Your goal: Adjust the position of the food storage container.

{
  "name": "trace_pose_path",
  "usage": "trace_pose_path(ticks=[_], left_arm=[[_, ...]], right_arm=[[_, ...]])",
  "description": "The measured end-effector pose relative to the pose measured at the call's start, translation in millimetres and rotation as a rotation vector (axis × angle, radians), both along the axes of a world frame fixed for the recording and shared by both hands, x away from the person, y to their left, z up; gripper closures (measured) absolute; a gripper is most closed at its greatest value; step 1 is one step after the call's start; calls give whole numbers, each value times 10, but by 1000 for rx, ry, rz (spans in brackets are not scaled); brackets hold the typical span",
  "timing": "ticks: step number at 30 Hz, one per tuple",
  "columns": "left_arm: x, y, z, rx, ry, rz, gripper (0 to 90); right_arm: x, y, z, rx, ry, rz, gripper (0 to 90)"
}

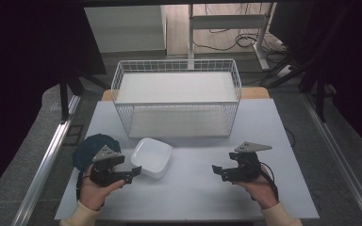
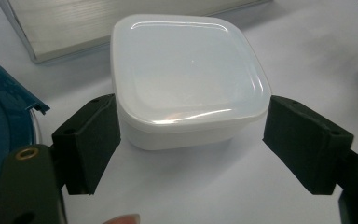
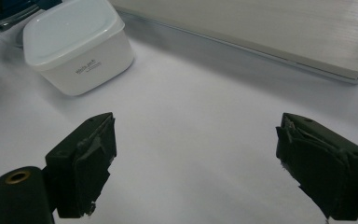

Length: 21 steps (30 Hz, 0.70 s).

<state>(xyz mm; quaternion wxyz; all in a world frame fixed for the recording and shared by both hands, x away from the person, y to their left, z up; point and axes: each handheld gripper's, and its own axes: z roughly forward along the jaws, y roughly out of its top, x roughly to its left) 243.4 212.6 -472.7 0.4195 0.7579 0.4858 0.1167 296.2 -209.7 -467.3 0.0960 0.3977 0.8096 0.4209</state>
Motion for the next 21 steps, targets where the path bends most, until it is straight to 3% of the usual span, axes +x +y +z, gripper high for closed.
trace_pose_path(ticks=[9, 14, 21], left_arm=[[-48, 80, 51, 1, -10, 24, 212], [-96, 128, 151, -6, -29, 32, 237], [-116, 230, 305, -7, -29, 4, 362]], right_arm=[[49, -27, -30, -5, 4, 0, 159], [48, -72, -19, -2, -3, -17, 173], [37, -83, -3, -10, -17, -13, 189]])
